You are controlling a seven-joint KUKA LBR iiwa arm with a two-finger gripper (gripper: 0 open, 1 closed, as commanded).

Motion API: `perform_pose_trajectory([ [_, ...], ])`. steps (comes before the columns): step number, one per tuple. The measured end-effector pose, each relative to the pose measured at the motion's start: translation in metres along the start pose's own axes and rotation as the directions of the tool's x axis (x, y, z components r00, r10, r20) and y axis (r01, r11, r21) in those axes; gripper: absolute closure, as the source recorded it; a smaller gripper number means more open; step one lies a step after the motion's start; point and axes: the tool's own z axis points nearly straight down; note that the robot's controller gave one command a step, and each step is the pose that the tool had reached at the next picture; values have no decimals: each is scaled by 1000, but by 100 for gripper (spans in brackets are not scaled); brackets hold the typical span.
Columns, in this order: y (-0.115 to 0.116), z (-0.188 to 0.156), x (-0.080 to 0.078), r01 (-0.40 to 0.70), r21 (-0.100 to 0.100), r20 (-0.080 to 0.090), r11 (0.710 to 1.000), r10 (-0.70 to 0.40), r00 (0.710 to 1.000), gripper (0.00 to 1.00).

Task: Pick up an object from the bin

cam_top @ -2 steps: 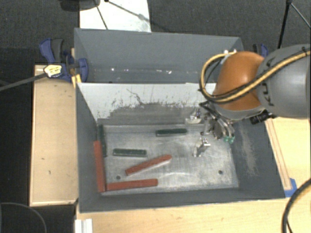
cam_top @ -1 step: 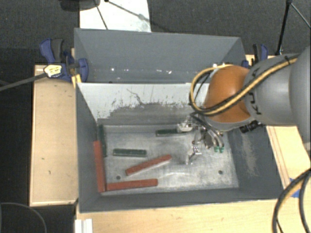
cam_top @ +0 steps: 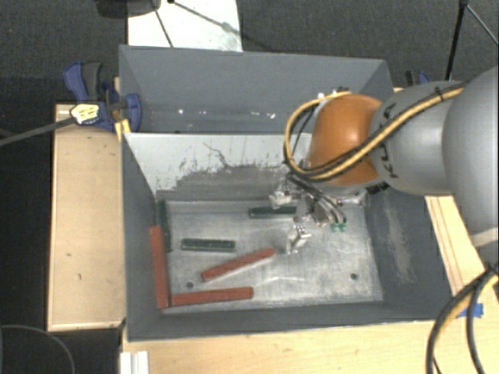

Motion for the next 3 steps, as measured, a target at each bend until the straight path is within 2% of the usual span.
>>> perform_pose_trajectory([
  [1, 71, 4, 62, -112, -7, -15, 994, 112, 994, 100],
  [2, 71, 4, 62, -111, -7, -15, 994, 111, 994, 100],
  [3, 63, -152, 74, -85, -5, -16, 996, 85, 996, 100],
])
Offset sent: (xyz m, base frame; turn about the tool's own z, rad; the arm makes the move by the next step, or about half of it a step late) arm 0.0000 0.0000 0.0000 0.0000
